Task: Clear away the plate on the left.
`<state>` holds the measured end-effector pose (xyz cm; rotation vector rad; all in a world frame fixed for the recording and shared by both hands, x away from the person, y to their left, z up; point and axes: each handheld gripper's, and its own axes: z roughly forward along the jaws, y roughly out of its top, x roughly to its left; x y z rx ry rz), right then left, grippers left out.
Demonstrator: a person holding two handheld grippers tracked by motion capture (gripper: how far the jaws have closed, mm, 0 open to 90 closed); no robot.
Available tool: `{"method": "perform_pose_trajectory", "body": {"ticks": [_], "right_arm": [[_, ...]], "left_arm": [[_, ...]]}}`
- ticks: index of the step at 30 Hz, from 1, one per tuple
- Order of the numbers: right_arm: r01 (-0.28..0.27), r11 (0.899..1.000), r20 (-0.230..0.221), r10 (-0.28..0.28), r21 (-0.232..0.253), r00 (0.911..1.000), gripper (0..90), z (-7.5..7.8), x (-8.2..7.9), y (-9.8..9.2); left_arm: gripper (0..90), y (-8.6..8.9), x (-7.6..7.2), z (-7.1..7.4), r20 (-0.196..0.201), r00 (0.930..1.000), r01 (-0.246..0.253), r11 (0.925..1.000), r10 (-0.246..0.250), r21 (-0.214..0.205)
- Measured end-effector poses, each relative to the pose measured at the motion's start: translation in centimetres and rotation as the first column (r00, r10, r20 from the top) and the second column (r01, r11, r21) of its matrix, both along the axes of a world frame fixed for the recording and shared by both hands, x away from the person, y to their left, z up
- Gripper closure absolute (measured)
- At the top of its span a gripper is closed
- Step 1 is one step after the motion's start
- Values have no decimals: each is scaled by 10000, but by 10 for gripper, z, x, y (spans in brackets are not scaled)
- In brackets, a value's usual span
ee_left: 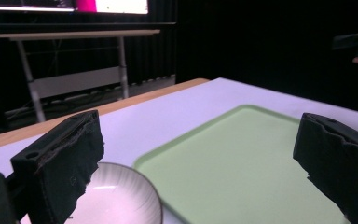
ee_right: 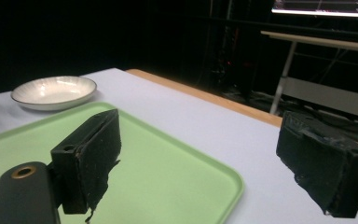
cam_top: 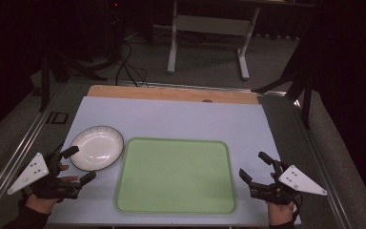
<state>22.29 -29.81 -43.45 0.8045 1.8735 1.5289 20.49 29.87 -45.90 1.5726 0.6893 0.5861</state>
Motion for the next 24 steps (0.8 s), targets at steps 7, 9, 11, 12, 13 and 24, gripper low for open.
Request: {"method": "perform_pose_trajectory", "body": {"ticks": [7,9,11,12,13,24], "right_arm": [[20,9998,106,-19,-179,9999,132,0,-2,2],[-7,9998,126,9,-189,9999,132,0,-2,2],[14,9998,117,-11,-221,9999,132,0,-2,2],[12,9997,105,-10,-224,9999,132,-1,-2,2],[41,9997,100,-39,-243,9999,132,-1,-3,2],[-186,9998,4,186,-73,9998,134,0,-4,5]], "left_arm": [[3,-3,0,2,-691,9967,419,9991,-423,-84],[3,-5,0,4,-704,9963,507,9987,-499,94],[3,-6,0,5,-744,9959,539,9982,-517,273],[3,-7,0,5,-848,9954,475,9985,-450,278],[3,-7,0,5,-1058,9930,559,9981,-528,260],[2,-25,-9,24,-1131,9818,1608,9848,-1528,654]]}}
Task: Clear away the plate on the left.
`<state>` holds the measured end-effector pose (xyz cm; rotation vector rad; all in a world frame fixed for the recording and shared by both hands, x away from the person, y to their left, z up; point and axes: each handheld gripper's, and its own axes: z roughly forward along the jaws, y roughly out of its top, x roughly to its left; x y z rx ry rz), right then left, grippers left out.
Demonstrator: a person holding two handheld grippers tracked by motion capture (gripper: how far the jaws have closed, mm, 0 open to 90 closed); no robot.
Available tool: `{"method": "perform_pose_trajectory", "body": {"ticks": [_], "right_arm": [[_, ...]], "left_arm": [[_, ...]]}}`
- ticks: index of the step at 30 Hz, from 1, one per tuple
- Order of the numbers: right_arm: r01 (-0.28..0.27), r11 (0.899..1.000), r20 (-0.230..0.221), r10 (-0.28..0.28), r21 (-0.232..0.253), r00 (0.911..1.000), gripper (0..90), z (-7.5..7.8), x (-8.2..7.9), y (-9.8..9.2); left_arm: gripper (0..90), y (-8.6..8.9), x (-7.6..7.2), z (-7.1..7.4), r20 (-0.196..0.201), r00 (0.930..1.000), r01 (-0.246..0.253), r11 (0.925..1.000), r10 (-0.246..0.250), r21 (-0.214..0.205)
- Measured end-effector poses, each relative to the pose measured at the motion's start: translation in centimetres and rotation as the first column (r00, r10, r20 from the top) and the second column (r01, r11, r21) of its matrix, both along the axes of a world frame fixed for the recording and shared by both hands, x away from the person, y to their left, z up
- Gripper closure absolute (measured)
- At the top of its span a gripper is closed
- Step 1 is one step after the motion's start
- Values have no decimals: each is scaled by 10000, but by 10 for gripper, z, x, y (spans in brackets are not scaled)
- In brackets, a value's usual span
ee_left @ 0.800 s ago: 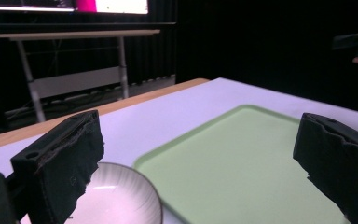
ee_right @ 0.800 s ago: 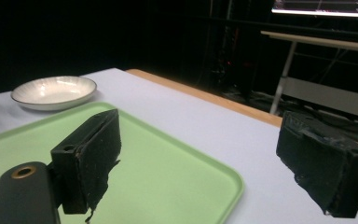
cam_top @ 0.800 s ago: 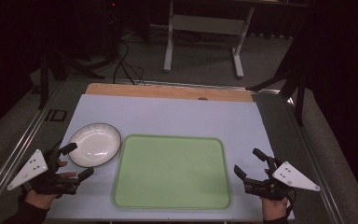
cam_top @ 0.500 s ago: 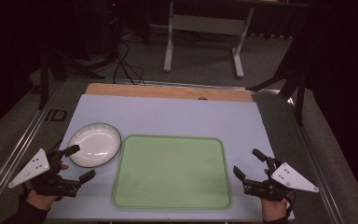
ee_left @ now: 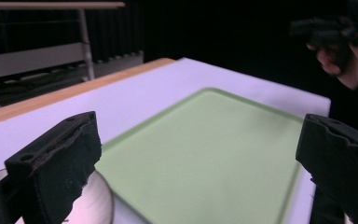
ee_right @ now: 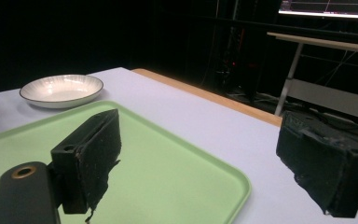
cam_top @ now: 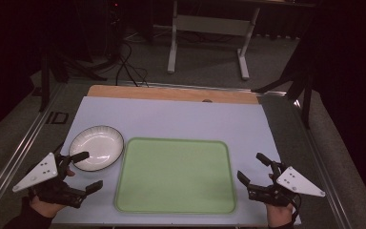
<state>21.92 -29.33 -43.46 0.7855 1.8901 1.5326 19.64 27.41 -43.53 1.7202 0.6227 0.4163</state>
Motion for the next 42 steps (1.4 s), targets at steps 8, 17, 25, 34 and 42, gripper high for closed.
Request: {"method": "perform_pose_trajectory", "body": {"ticks": [8,17,25,34,42], "right_arm": [[-297,9995,117,297,-71,9995,134,2,1,7],[-548,9984,483,554,-141,9973,134,7,1,15],[-643,9979,521,642,9,9966,133,9,1,13],[-633,9980,749,631,9,9952,131,11,3,11],[-721,9974,799,721,-27,9942,129,10,7,9]], "left_arm": [[3,-9,-7,20,169,9982,563,9980,-568,289],[4,-5,1,46,597,9974,387,9983,-412,427],[5,10,14,64,692,9976,-78,9997,62,225],[6,26,28,75,680,9955,-670,9975,654,215],[6,42,39,70,421,9928,-1130,9935,1125,106]]}}
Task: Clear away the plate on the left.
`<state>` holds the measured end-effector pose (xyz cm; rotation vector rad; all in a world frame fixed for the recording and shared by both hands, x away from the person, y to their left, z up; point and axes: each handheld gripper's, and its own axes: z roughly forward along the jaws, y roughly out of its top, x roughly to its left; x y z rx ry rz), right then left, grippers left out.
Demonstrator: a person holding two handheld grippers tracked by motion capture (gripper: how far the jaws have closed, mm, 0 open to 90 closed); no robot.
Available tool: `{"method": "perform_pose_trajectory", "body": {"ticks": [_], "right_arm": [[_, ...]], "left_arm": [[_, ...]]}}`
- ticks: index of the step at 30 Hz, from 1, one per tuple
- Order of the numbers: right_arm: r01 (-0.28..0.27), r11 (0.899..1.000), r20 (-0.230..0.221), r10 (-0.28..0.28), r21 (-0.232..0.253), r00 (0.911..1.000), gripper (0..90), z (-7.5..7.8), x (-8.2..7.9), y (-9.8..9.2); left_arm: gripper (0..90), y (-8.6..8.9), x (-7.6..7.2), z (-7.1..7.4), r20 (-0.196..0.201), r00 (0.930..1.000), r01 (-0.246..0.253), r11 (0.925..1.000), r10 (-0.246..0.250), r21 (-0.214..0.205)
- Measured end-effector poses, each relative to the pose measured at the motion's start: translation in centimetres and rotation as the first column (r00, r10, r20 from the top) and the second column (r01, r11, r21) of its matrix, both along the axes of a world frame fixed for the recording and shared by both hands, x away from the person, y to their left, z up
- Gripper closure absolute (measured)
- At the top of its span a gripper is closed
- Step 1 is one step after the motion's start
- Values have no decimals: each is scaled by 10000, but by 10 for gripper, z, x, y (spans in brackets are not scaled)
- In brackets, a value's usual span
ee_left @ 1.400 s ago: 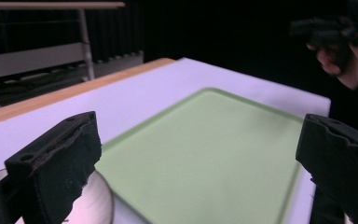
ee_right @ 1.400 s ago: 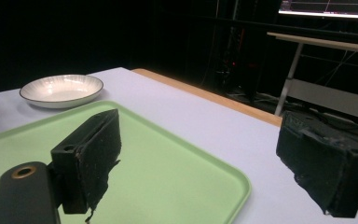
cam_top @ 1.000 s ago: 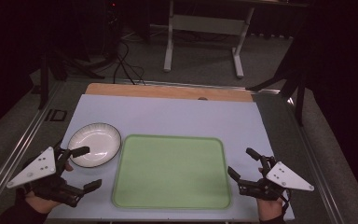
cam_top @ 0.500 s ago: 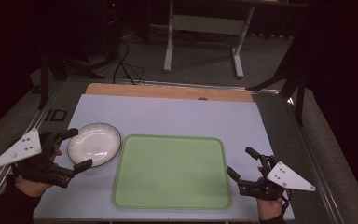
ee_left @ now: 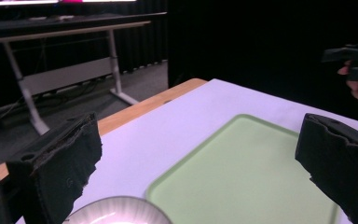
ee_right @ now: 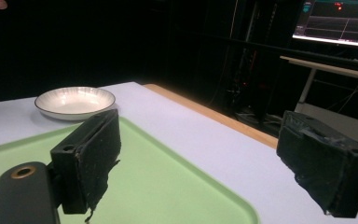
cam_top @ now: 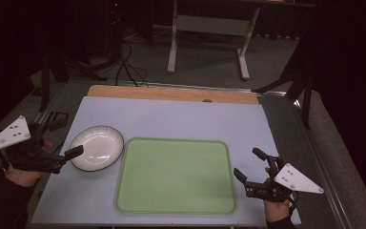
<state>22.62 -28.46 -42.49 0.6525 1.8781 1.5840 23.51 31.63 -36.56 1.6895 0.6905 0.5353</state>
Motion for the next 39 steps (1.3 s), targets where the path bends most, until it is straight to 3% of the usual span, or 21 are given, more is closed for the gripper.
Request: {"method": "perform_pose_trajectory", "body": {"ticks": [2,8,12,16,19,23,25,26,27,28,29,31,32,33,34,35,36,38,39], "right_arm": [[33,9998,189,-29,-186,9998,127,1,1,1],[89,9998,270,-84,-196,9996,127,1,1,1],[2,9998,152,1,-195,9999,128,0,1,2],[-121,9996,126,124,-248,9998,130,0,0,4],[-191,9994,140,195,-273,9997,131,0,0,6],[-275,9990,55,277,-366,9996,132,0,0,8],[-333,9987,26,334,-398,9994,133,0,0,8],[-347,9986,18,348,-409,9994,133,0,0,9],[-374,9984,11,375,-418,9993,134,0,0,9],[-404,9983,-10,404,-422,9992,135,0,0,9],[-433,9981,-23,433,-447,9991,136,0,0,10],[-513,9973,-116,507,-524,9986,137,0,0,11],[-569,9969,-156,561,-545,9983,137,-1,1,12],[-604,9965,-168,595,-578,9981,137,-1,1,12],[-627,9960,-199,615,-629,9979,137,-1,1,13],[-644,9958,-228,630,-649,9978,137,-1,1,13],[-652,9957,-228,638,-659,9977,137,-1,1,13],[-663,9955,-245,648,-670,9976,139,-2,1,14],[-667,9955,-250,652,-675,9976,139,-2,1,14]], "left_arm": [[6,12,9,-10,-485,9983,-321,9992,309,-244],[6,25,18,-27,-1004,9906,-969,9948,934,-308],[7,34,27,-44,-1773,9722,-1590,9870,1527,-216],[7,44,34,-57,-2265,9573,-1903,9814,1795,-266],[12,51,39,-67,-2636,9418,-2237,9743,2088,-277],[11,56,48,-84,-3471,8968,-2825,9589,2743,280],[11,56,52,-91,-3923,8636,-3123,9469,3166,767],[12,56,53,-95,-4107,8543,-3101,9465,3185,890],[12,55,56,-98,-4371,8344,-3190,9409,3359,1141],[12,55,58,-102,-4695,8094,-3273,9348,3528,1380],[12,55,60,-105,-4930,8013,-3146,9396,3389,1347],[44,55,64,-110,-5357,7663,-3157,9340,3548,1670],[44,55,65,-112,-5480,7605,-3111,9363,3483,1633],[50,55,67,-114,-5709,7400,-3155,9332,3556,1722],[66,56,69,-116,-5978,7144,-3205,9295,3637,1826],[86,56,70,-118,-6104,7043,-3200,9297,3623,1825],[122,57,72,-120,-6253,6784,-3350,9198,3858,2041],[162,59,74,-123,-6496,6610,-3388,9218,3757,1884],[191,61,74,-124,-6606,6446,-3529,9163,3848,1894]]}}
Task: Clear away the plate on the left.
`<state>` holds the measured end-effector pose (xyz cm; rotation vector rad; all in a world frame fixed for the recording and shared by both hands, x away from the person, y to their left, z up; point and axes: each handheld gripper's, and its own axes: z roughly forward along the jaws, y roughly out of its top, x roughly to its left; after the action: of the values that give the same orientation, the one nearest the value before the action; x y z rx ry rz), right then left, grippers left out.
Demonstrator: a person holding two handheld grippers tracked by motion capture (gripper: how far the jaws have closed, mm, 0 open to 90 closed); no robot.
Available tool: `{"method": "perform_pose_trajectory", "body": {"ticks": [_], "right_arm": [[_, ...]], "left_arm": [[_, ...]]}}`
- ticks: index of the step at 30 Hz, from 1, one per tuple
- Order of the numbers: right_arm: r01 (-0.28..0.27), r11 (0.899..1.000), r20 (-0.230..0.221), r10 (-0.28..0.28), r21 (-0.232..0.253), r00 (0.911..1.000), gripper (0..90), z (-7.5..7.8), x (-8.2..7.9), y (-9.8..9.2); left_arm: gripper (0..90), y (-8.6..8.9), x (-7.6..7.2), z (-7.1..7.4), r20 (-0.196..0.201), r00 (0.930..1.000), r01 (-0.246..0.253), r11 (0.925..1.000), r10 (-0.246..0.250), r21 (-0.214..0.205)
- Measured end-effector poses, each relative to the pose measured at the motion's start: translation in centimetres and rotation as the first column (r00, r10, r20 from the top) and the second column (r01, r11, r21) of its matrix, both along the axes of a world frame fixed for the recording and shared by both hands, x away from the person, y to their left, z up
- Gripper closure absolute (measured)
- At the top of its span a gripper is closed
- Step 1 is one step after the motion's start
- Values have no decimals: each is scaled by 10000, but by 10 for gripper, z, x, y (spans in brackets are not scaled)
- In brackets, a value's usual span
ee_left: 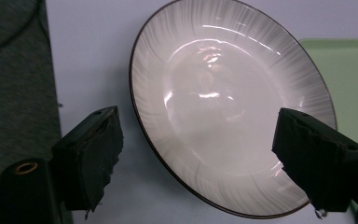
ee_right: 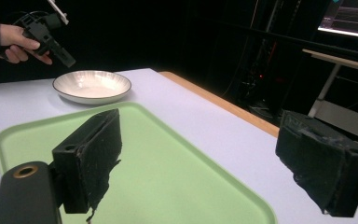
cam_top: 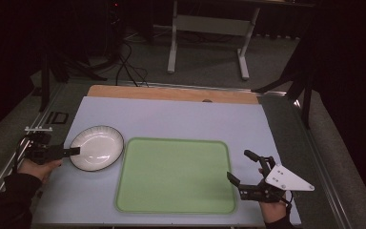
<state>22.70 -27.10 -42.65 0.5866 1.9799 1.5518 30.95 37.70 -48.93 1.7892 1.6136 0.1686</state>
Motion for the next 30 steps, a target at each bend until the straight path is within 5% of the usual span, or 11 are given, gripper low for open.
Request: {"method": "perform_pose_trajectory", "body": {"ticks": [3,5,11,17,21,30], "right_arm": [[-15,10000,-20,15,-16,10000,139,0,0,0],[-3,10000,-69,3,-64,10000,139,-1,0,0],[-31,10000,-26,31,-47,10000,139,0,-1,0],[-30,10000,-33,29,-38,10000,139,1,-1,1],[-27,10000,-70,27,-58,10000,139,0,-1,1],[-14,9999,-84,12,-142,10000,139,0,0,2]], "left_arm": [[299,2,1,-1,-119,9999,-62,9998,60,-176],[386,5,4,-4,-649,9976,-252,9989,225,-404],[545,13,11,-14,-1860,9794,-940,9930,793,-716],[676,21,14,-20,-2139,9700,-1424,9833,1158,-1134],[758,23,17,-26,-2353,9682,-1264,9775,845,-1690],[754,18,26,-39,-2882,9553,-1352,9646,663,-2263]]}}
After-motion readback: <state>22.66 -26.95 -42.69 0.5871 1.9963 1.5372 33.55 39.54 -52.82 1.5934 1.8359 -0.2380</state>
